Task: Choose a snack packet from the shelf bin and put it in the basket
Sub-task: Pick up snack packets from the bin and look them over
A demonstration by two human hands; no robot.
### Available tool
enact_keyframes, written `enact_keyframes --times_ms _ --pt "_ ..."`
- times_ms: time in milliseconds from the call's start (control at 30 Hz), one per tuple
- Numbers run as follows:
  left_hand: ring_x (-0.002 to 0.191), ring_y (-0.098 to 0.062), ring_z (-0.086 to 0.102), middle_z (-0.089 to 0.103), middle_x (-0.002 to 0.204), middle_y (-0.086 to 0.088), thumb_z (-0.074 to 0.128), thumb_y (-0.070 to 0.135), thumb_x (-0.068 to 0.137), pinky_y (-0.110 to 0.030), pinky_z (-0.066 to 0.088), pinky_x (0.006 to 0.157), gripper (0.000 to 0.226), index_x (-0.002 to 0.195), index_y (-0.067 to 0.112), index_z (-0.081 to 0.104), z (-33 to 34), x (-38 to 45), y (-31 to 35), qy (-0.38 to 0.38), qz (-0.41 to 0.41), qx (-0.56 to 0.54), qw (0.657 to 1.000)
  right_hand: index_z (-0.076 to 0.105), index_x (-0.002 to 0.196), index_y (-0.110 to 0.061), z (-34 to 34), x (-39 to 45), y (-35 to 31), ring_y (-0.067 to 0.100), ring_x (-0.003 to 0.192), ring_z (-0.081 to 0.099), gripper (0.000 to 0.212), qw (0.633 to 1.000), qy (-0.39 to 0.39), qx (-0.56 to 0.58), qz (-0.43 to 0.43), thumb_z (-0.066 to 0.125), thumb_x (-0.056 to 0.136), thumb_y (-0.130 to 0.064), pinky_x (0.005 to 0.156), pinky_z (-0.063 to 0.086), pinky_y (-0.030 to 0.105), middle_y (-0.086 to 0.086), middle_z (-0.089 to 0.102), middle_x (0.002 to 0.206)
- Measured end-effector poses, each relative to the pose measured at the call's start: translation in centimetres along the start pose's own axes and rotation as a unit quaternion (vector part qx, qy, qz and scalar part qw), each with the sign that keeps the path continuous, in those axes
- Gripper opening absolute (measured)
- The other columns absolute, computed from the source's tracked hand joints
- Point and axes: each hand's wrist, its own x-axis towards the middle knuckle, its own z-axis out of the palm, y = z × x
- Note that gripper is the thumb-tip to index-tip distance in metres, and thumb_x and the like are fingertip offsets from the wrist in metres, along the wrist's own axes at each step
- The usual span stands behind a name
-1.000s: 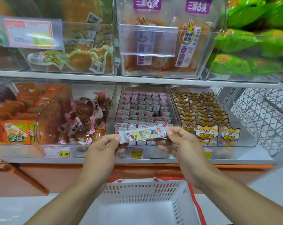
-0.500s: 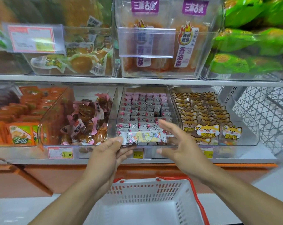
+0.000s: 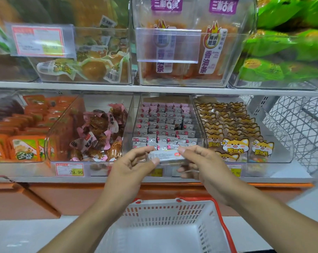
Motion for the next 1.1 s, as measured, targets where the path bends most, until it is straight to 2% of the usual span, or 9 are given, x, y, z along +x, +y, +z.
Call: enact_keyframes --times_ms 167,267,367,467,533,667,800,933,1100 --pt "0.095 -0.025 0.076 0.078 0.105 -0.010 0.079 0.047 0.066 -0.024 0.060 0.078 0.037 0.097 0.028 0.079 0.0 0.4 -0.2 0.032 -0.048 -0.091 0.994 0.075 0.105 -0.007 -0.1 0.2 0.0 0.020 0.067 0.070 0.056 0.998 -0.006 -0.001 0.067 0.053 0.093 -0.057 0.060 0.059 0.028 0.021 0.076 0.094" --pt "0.092 -0.028 0.077 0.077 0.093 -0.012 0.084 0.047 0.060 -0.024 0.060 0.072 0.034 0.086 0.024 0.082 -0.4 0.8 -0.4 0.051 -0.097 -0.150 0.983 0.071 0.116 -0.022 -0.2 0.0 -0.3 0.024 0.076 0.074 0.026 0.999 0.022 -0.028 0.005 0.048 0.107 -0.028 0.063 0.060 0.029 0.029 0.068 0.117" --pt "0.091 -0.029 0.077 0.079 0.091 -0.009 0.088 0.047 0.058 -0.026 0.061 0.068 0.037 0.085 0.022 0.083 -0.4 0.9 -0.4 0.054 -0.127 -0.179 0.974 0.059 0.132 -0.044 -0.9 0.0 -0.5 0.031 0.104 0.066 0.057 0.966 -0.062 -0.204 -0.144 0.061 0.097 0.000 0.086 0.059 0.042 -0.002 0.064 0.135" --pt "0.087 -0.026 0.078 0.079 0.097 -0.016 0.089 0.049 0.055 -0.025 0.060 0.063 0.054 0.093 0.013 0.082 -0.3 0.8 -0.3 0.054 -0.161 -0.191 0.967 0.065 0.125 -0.051 -0.9 -0.2 -0.4 0.017 0.119 0.063 0.058 0.938 -0.099 -0.272 -0.191 0.078 0.087 -0.009 0.094 0.057 0.034 -0.012 0.066 0.132" --pt "0.084 -0.026 0.078 0.078 0.095 -0.018 0.084 0.055 0.060 -0.025 0.060 0.061 0.054 0.095 0.013 0.082 -0.2 0.8 -0.4 0.053 -0.175 -0.178 0.967 0.070 0.115 -0.049 -0.6 -0.3 0.0 0.008 0.104 0.069 0.044 0.942 -0.081 -0.263 -0.193 0.084 0.082 -0.022 0.085 0.059 0.029 -0.013 0.072 0.118" --pt "0.090 -0.026 0.077 0.079 0.095 -0.015 0.068 0.059 0.077 -0.030 0.063 0.070 0.047 0.093 0.017 0.081 0.2 0.7 -0.6 0.048 -0.155 -0.142 0.977 0.075 0.108 -0.029 -0.1 -0.1 0.3 0.025 0.082 0.072 0.041 0.964 -0.027 -0.201 -0.171 0.078 0.074 -0.052 0.076 0.062 0.042 0.004 0.077 0.095" --pt "0.097 -0.025 0.075 0.077 0.105 -0.013 0.077 0.040 0.072 -0.029 0.061 0.076 0.033 0.096 0.018 0.080 0.5 0.6 -0.3 0.034 -0.114 -0.156 0.980 0.075 0.095 -0.014 0.0 0.1 0.3 0.020 0.072 0.073 0.045 0.986 0.017 -0.129 -0.104 0.071 0.080 -0.057 0.069 0.061 0.030 0.006 0.078 0.085" --pt "0.090 -0.023 0.075 0.077 0.103 -0.017 0.088 0.030 0.057 -0.024 0.061 0.073 0.060 0.112 0.010 0.073 0.4 0.6 -0.3 0.015 -0.111 -0.176 0.978 0.077 0.084 -0.011 0.4 0.3 0.2 0.021 0.070 0.074 0.048 0.997 0.048 -0.056 -0.012 0.062 0.089 -0.057 0.065 0.060 0.027 0.013 0.078 0.083" --pt "0.089 -0.021 0.076 0.078 0.102 -0.015 0.086 0.023 0.060 -0.021 0.060 0.069 0.053 0.110 0.009 0.073 0.3 0.9 -0.5 0.031 -0.107 -0.192 0.975 0.069 0.099 -0.016 0.3 0.3 -0.7 0.027 0.083 0.076 0.035 0.995 0.051 0.077 0.022 0.065 0.090 -0.049 0.071 0.062 0.032 0.014 0.078 0.092"
